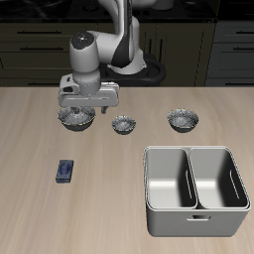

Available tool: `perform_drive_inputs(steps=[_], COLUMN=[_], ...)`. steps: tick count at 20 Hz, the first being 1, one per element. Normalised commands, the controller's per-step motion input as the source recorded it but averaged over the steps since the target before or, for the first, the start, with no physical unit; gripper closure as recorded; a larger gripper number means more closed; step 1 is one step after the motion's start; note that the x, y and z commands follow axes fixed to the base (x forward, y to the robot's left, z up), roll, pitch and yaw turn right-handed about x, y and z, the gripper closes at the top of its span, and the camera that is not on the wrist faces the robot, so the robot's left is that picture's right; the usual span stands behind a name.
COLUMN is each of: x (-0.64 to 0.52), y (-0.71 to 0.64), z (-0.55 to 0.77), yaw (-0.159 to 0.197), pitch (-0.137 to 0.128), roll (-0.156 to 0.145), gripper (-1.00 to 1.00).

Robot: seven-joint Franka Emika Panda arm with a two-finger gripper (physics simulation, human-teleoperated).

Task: Place the largest bowl in the left side of the drainer

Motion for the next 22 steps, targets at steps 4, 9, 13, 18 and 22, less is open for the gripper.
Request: perform_drive_inputs(steps=[4,9,13,18,22], x=[-0.01,0.01,0.03,-0.04,0.03], y=[0.06,0.00,0.00,-0.02,-0.07], z=[-0.09,-0.18,-0.05,-0.04,-0.13], yaw=[0.004,0.002,-0.001,-0.002,-0.027], pitch=[-0.001,0.032,0.005,0.003,0.025], roll=[0.002,0.001,-0.004,-0.001,0.000], gripper=[-1.00,-1.00,-1.00,-1.00,1.00])
